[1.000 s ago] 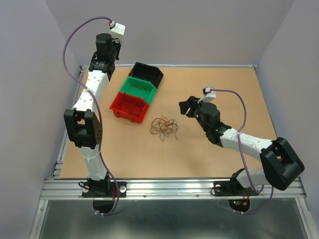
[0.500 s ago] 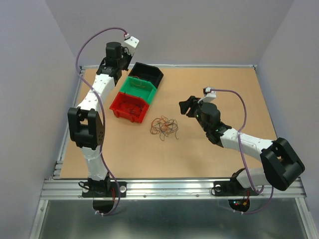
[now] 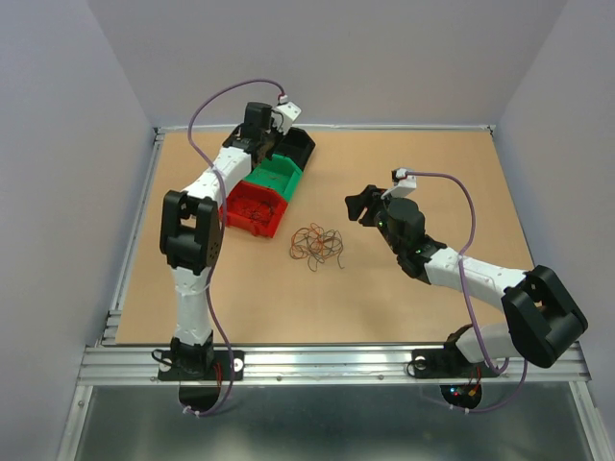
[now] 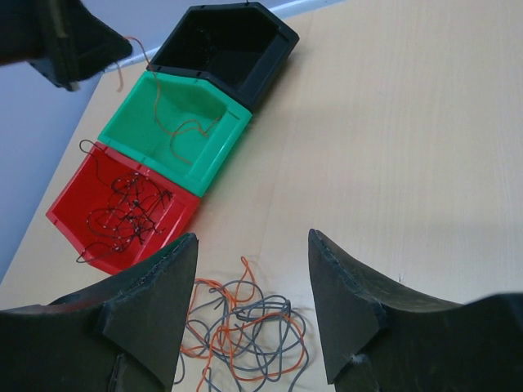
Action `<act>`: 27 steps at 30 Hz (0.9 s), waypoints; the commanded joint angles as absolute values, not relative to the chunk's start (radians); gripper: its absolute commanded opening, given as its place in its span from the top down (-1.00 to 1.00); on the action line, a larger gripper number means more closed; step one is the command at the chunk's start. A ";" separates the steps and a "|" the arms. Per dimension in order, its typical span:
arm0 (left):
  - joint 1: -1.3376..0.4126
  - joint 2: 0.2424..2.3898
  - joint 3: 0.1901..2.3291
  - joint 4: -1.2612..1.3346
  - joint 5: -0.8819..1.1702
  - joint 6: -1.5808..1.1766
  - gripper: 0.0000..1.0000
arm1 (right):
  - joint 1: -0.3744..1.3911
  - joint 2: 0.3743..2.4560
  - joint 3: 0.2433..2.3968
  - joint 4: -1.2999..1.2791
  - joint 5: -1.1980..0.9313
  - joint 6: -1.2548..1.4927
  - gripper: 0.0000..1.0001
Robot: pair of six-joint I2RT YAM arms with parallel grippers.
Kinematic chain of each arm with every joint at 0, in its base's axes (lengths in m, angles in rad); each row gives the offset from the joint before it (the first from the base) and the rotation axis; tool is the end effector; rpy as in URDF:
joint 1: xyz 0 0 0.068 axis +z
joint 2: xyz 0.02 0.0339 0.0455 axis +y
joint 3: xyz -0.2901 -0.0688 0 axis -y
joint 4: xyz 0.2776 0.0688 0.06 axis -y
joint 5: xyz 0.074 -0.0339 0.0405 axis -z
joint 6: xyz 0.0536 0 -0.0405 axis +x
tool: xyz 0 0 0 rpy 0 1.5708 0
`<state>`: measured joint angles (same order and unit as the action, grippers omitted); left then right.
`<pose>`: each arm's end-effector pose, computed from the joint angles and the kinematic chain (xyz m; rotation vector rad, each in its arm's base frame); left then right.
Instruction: Untangle the cables
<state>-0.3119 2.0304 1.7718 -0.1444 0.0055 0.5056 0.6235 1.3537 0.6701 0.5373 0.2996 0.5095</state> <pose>0.5232 -0.1690 0.3105 0.7886 1.8116 0.1208 0.2808 0.1825 0.2497 0.1266 1.7409 0.5816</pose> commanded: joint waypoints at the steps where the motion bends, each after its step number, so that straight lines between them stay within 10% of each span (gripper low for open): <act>1: -0.302 2.134 1.865 -0.210 -0.058 0.543 1.00 | 0.627 1.338 0.658 0.555 0.322 0.506 -0.23; 14: -0.299 2.215 1.914 -0.359 -0.037 0.718 0.98 | 0.627 1.370 0.690 0.517 0.324 0.514 -0.22; 27: -0.299 2.056 1.927 -0.448 -0.005 0.683 0.01 | 0.627 1.394 0.716 0.483 0.302 0.522 -0.23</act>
<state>-0.3058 2.2024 1.8961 -0.4068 -0.0231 0.6960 0.6235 1.3952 0.6712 0.4824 0.3050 0.5159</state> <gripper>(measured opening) 0.432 0.614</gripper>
